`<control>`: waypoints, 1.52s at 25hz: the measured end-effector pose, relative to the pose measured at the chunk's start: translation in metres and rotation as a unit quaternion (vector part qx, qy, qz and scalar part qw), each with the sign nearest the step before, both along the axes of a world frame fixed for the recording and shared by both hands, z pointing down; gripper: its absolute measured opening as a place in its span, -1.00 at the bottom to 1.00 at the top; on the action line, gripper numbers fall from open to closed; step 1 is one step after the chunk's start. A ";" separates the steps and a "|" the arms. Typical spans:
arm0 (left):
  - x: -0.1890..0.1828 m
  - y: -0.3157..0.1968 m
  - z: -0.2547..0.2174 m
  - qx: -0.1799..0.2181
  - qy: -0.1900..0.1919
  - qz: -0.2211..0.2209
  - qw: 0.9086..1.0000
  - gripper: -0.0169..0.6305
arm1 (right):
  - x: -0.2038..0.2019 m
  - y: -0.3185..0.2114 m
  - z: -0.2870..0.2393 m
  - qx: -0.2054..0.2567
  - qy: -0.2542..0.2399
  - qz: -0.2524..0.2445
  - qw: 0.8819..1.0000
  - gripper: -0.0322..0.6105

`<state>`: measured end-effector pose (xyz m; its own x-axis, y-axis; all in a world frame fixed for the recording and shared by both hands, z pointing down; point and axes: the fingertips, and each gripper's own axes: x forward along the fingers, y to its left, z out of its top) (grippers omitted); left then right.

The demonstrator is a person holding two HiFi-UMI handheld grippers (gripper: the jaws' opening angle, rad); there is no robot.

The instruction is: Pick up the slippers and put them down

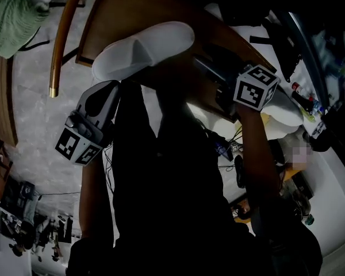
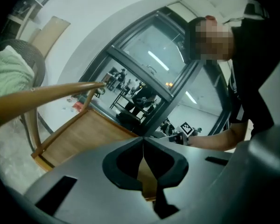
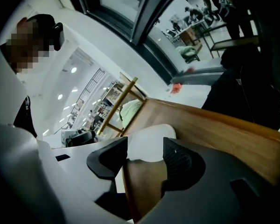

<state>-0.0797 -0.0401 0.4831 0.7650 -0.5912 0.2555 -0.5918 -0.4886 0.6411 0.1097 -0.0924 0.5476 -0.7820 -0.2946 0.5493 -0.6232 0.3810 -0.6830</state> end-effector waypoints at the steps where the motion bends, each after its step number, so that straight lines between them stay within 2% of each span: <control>1: 0.005 0.000 0.006 -0.003 0.003 0.005 1.000 -0.91 | 0.003 -0.002 0.009 -0.008 0.002 0.003 1.000 -0.26; 5: 0.021 0.000 0.019 -0.012 0.026 0.017 0.999 -0.91 | 0.008 -0.016 0.030 -0.035 -0.017 0.027 0.999 -0.25; 8: 0.034 -0.004 0.018 -0.002 0.045 0.020 0.999 -0.91 | 0.006 -0.025 0.037 -0.046 -0.039 0.031 0.998 -0.25; 15: 0.052 -0.006 0.020 0.026 0.051 0.040 0.998 -0.91 | 0.006 -0.026 0.046 -0.056 0.013 -0.030 0.998 -0.26; 26: 0.055 -0.007 0.023 0.028 0.045 0.048 0.997 -0.91 | -0.004 -0.030 0.048 -0.070 -0.008 -0.038 0.997 -0.26; 35: 0.052 -0.006 0.033 0.023 0.049 0.047 0.997 -0.91 | -0.016 -0.024 0.057 -0.130 -0.022 -0.058 0.990 -0.26; 36: 0.052 -0.005 0.035 0.022 0.049 0.045 0.998 -0.91 | -0.015 -0.023 0.060 -0.132 -0.019 -0.061 0.989 -0.29; 37: 0.051 -0.005 0.036 0.022 0.050 0.044 0.998 -0.91 | -0.015 -0.022 0.063 -0.134 -0.014 -0.065 0.989 -0.40; 38: 0.051 -0.005 0.037 0.022 0.050 0.044 0.998 -0.91 | -0.013 -0.019 0.065 -0.136 -0.009 -0.071 0.988 -0.62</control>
